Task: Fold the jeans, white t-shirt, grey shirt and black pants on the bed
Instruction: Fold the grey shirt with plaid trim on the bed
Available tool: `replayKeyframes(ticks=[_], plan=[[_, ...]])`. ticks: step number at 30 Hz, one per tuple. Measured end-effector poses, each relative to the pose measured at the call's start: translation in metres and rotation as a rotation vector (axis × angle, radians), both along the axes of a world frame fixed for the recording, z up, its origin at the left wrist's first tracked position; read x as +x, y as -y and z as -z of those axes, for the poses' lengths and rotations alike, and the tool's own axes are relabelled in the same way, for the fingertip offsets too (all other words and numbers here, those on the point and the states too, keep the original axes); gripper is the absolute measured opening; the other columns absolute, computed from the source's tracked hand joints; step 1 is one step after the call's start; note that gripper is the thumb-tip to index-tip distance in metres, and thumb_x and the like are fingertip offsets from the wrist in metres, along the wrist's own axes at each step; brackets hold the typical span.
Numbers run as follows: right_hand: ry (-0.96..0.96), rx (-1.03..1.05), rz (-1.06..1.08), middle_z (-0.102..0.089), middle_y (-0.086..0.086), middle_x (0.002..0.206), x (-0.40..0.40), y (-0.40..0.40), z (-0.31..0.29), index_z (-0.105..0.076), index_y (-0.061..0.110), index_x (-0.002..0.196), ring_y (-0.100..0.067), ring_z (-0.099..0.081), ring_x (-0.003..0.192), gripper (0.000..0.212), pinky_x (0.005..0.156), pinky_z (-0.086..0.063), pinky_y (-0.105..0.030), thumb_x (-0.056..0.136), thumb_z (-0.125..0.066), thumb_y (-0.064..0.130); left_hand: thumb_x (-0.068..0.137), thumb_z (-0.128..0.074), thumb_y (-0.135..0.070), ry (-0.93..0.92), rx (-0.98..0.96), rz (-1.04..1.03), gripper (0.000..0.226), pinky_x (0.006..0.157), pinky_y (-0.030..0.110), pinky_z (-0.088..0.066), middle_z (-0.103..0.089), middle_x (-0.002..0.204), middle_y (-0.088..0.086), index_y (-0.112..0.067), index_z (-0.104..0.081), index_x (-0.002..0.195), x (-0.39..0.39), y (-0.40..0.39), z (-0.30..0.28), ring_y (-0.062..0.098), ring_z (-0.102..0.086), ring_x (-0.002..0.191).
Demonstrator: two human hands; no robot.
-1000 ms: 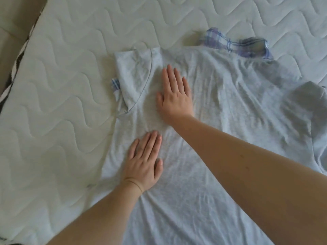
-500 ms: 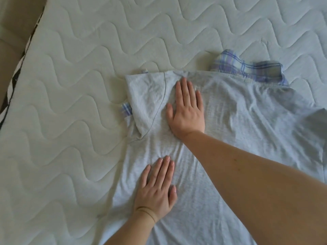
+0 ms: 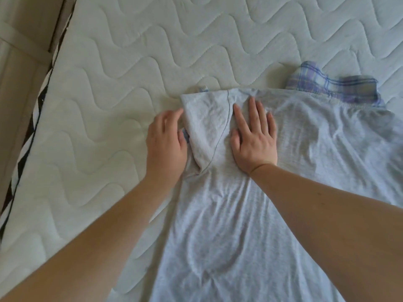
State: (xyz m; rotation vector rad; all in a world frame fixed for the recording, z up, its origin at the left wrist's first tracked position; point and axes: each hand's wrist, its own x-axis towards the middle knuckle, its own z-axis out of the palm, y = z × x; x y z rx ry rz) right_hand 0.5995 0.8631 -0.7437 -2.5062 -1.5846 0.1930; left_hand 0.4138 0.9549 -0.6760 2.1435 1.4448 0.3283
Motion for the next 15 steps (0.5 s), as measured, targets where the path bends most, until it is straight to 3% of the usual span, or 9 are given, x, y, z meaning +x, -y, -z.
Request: replayKeyframes(ticks=[2, 5, 8, 10, 12, 15], plan=[[0.002, 0.006, 0.001, -0.012, -0.006, 0.164, 0.001, 0.000, 0.001, -0.019, 0.032, 0.156, -0.021, -0.006, 0.152, 0.061, 0.122, -0.007, -0.045, 0.098, -0.036, 0.036, 0.090, -0.058, -0.008, -0.073, -0.159, -0.076, 0.041, 0.102, 0.040, -0.038, -0.052, 0.128, 0.017, -0.006, -0.055, 0.130, 0.015, -0.026, 0.004, 0.035, -0.048, 0.118], [0.013, 0.008, 0.007, -0.013, -0.007, 0.164, 0.001, 0.000, 0.001, -0.021, 0.030, 0.155, -0.021, -0.008, 0.152, 0.062, 0.122, -0.008, -0.045, 0.096, -0.039, 0.035, 0.089, -0.065, -0.028, -0.038, -0.368, -0.057, 0.034, 0.082, 0.032, -0.043, -0.063, 0.114, 0.006, -0.013, -0.058, 0.119, 0.029, -0.044, 0.007, 0.025, -0.059, 0.105], [0.015, -0.002, 0.009, -0.014, -0.007, 0.164, 0.001, 0.000, 0.000, -0.022, 0.029, 0.155, -0.021, -0.008, 0.152, 0.063, 0.122, -0.008, -0.045, 0.096, -0.042, 0.034, 0.082, -0.070, -0.052, -0.006, -0.547, -0.015, 0.051, 0.075, 0.034, -0.047, -0.061, 0.097, -0.002, -0.018, -0.056, 0.118, 0.036, -0.043, 0.003, 0.023, -0.062, 0.089], [0.011, -0.017, 0.011, -0.013, -0.006, 0.164, 0.001, 0.000, -0.001, -0.022, 0.029, 0.155, -0.021, -0.007, 0.152, 0.063, 0.122, -0.007, -0.044, 0.097, -0.043, 0.035, 0.083, -0.069, -0.053, -0.156, -0.490, 0.092, 0.052, 0.078, 0.038, -0.049, -0.062, 0.097, 0.001, -0.017, -0.056, 0.119, 0.034, -0.037, 0.004, 0.025, -0.060, 0.089], [0.013, -0.026, 0.011, -0.012, -0.006, 0.164, 0.001, 0.000, -0.001, -0.021, 0.029, 0.156, -0.021, -0.006, 0.152, 0.063, 0.122, -0.006, -0.044, 0.097, -0.042, 0.034, 0.092, -0.060, -0.041, -0.266, -0.417, 0.147, 0.035, 0.080, 0.041, -0.050, -0.064, 0.102, 0.011, -0.013, -0.062, 0.113, 0.031, -0.030, 0.006, 0.033, -0.062, 0.095], [0.012, -0.030, 0.008, -0.012, -0.006, 0.164, 0.001, 0.000, -0.001, -0.020, 0.029, 0.156, -0.021, -0.006, 0.152, 0.063, 0.122, -0.006, -0.044, 0.096, -0.040, 0.034, 0.096, -0.053, -0.028, -0.155, -0.297, 0.081, 0.024, 0.079, 0.040, -0.046, -0.057, 0.101, 0.016, -0.006, -0.063, 0.103, 0.021, -0.020, 0.005, 0.035, -0.056, 0.092]])
